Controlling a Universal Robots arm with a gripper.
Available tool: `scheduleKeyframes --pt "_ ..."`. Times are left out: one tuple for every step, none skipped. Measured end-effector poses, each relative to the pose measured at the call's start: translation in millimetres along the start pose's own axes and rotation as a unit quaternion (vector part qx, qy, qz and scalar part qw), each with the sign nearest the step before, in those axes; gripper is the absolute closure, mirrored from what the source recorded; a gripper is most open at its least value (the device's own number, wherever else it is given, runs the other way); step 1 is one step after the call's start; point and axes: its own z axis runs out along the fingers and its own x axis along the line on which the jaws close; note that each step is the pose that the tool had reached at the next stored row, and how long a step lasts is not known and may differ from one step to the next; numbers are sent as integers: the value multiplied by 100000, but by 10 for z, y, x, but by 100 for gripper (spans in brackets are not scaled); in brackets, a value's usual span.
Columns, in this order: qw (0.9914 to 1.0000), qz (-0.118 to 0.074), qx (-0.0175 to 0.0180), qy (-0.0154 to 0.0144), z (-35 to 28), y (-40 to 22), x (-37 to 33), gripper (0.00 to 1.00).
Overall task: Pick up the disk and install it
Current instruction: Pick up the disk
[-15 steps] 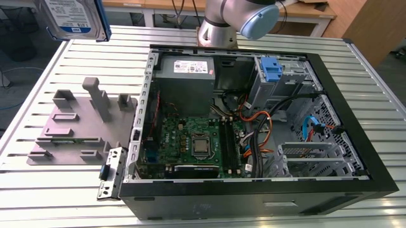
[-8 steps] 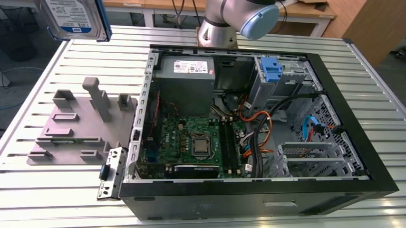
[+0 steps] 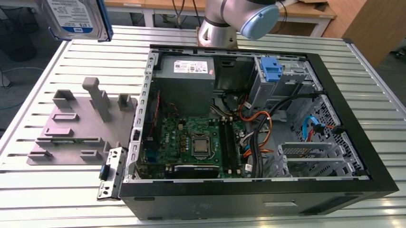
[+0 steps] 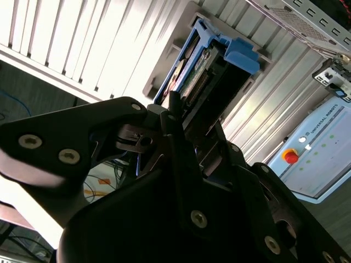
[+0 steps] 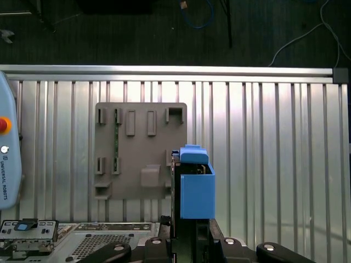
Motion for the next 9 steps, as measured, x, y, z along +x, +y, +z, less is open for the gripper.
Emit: scheduleKeyframes --pt "100000 4 -1 0 0 -12 0 65" --pt "100000 2 -3 1 -1 -27 0 65" --pt "100000 3 1 -2 -1 -42 -1 65" --pt "100000 3 3 -1 -1 -59 -1 65" --pt "100000 0 -2 1 -2 -78 -1 65" --pt "100000 2 1 -2 -2 -97 -2 65" --pt "100000 4 -1 -2 -3 -116 -2 65" --pt "100000 3 0 0 -3 -134 -2 65" --pt "100000 2 -4 2 -4 -150 -3 65"
